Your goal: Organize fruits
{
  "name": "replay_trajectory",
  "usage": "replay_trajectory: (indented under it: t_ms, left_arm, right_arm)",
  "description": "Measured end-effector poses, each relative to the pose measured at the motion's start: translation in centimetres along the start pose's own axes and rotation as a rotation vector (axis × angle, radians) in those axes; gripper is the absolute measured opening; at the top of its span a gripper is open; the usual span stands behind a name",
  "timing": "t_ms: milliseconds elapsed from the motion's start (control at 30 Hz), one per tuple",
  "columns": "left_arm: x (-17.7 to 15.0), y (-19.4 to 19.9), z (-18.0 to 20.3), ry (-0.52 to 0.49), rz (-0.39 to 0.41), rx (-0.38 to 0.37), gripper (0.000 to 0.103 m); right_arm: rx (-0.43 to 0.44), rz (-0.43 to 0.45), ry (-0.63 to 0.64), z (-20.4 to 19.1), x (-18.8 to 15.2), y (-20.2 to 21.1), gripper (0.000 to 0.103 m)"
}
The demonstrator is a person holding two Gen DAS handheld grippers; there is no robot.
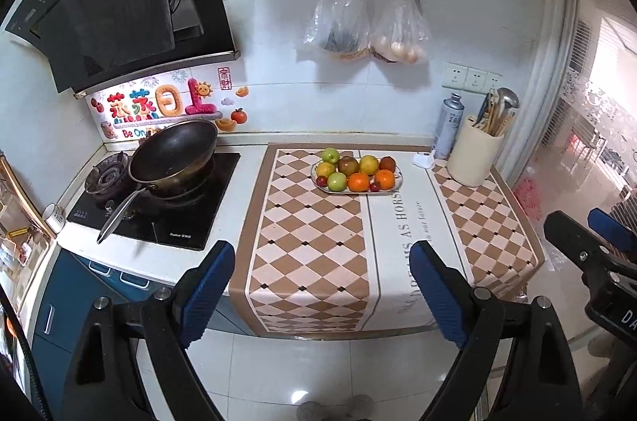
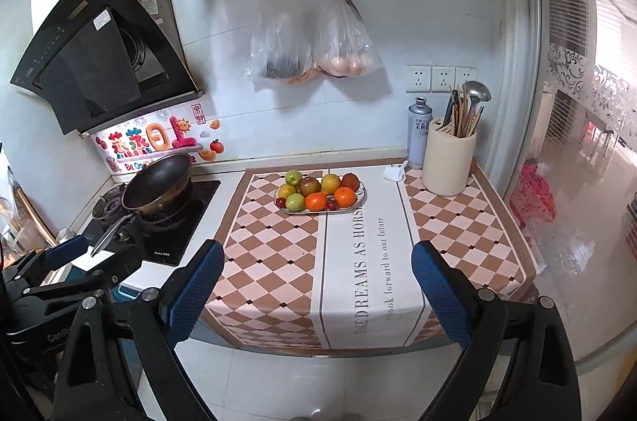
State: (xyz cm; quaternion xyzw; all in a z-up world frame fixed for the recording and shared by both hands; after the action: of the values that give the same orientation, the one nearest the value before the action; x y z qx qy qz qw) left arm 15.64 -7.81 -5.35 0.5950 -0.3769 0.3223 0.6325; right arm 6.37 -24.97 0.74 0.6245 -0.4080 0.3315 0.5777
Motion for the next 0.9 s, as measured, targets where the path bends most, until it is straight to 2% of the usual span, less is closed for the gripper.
replay_trajectory:
  t_ms: [133,200,567,900]
  left_arm:
    - [0.3,-1.8,-0.4,0.000,-0.007,0.030,0.090]
    - [0.6,-3.2,-0.5,-0.003,-0.019,0.046,0.100]
    - [1.6,-10.2,-1.0,-0.008,-0.060,0.088,0.100]
    - [1.3,-14.1,-1.1,-0.001,-0.121,0.096,0.100]
  right_arm:
    - [0.005,-0.028,-0.015,0.5,0.1,-2.8,0.097]
    - [-0.002,-0.038,-0.017,0.9,0.2,-4.4,0.097]
    - [-0.046,-0.071,0.026,2.0,2.4,-14.2,0.097]
    - [-0.046,-0.129,0.034,1.8,1.7,-19.1,0.097]
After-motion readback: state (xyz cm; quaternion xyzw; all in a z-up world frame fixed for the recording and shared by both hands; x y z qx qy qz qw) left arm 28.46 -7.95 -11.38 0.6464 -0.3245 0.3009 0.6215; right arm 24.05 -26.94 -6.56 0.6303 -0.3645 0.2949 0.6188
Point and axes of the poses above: each gripper's, at about its wrist camera, not at the fingertips, and y roughly against the way its jaws point, z to its right, x to its top, the point moved 10 cm from there along -y, roughly the way its jaws point, and after that the axes turned 10 degrees about z, right-handed, at the moved point
